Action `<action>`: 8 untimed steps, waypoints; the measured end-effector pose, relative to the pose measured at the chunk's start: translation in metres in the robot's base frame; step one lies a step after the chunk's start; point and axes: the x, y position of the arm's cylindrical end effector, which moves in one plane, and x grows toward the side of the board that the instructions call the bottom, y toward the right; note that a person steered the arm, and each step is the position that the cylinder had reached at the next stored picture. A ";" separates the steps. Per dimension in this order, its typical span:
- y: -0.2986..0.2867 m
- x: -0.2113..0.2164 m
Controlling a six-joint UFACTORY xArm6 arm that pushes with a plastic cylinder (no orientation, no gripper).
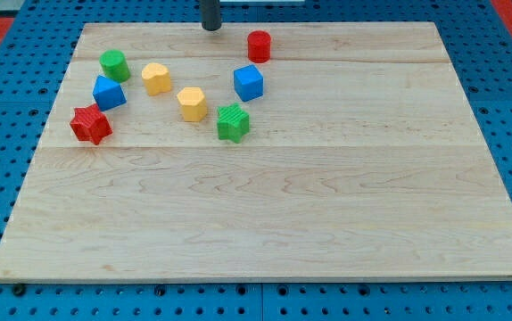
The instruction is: Move the blue triangle into the yellow hexagon
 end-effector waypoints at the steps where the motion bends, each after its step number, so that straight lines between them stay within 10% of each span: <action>1: 0.000 0.000; 6: -0.041 -0.001; 8: -0.161 0.022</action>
